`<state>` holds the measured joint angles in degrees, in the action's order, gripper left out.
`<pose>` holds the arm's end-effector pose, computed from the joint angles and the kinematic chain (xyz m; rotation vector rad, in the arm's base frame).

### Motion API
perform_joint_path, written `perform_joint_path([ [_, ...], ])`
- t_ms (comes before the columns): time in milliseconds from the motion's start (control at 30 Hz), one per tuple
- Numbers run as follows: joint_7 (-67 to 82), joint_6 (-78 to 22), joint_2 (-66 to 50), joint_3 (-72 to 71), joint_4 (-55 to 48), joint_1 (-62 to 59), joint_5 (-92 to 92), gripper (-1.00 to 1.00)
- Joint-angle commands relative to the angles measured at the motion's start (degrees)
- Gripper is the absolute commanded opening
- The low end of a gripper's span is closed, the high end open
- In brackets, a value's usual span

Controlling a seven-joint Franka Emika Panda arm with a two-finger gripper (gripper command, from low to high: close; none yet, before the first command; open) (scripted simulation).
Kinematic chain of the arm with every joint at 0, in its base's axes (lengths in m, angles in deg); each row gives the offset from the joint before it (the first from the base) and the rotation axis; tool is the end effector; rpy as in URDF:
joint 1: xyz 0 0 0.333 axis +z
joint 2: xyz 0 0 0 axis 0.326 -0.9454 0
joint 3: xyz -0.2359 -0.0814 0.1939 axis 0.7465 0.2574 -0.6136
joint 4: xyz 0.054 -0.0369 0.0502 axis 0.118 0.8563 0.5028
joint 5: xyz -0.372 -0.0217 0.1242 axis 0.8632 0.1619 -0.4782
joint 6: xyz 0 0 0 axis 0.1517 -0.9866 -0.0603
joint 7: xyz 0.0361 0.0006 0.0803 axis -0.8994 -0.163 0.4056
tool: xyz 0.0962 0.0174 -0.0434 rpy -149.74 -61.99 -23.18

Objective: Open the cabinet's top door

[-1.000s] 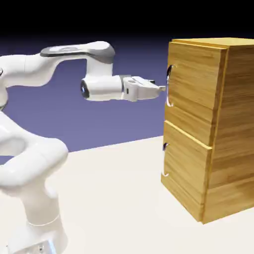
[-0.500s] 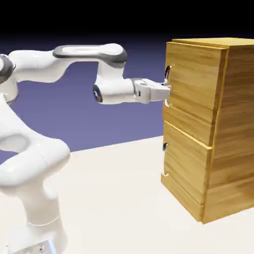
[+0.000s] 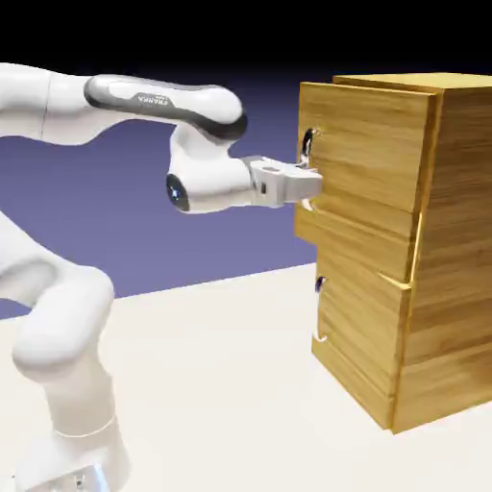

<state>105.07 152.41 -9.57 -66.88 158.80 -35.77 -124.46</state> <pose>0.3662 0.0673 0.5112 -1.7661 0.4909 -1.5971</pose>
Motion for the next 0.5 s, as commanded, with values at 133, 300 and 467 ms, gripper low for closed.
perform_joint_path([
  [133,-6.6,-3.5,3.4,8.7,5.2,7.4,12.5,-1.0],
  [300,-12.9,-7.5,7.2,16.6,9.6,12.3,24.9,-1.0],
  [467,-18.9,-12.4,10.9,23.9,13.1,14.9,37.4,-1.0],
])
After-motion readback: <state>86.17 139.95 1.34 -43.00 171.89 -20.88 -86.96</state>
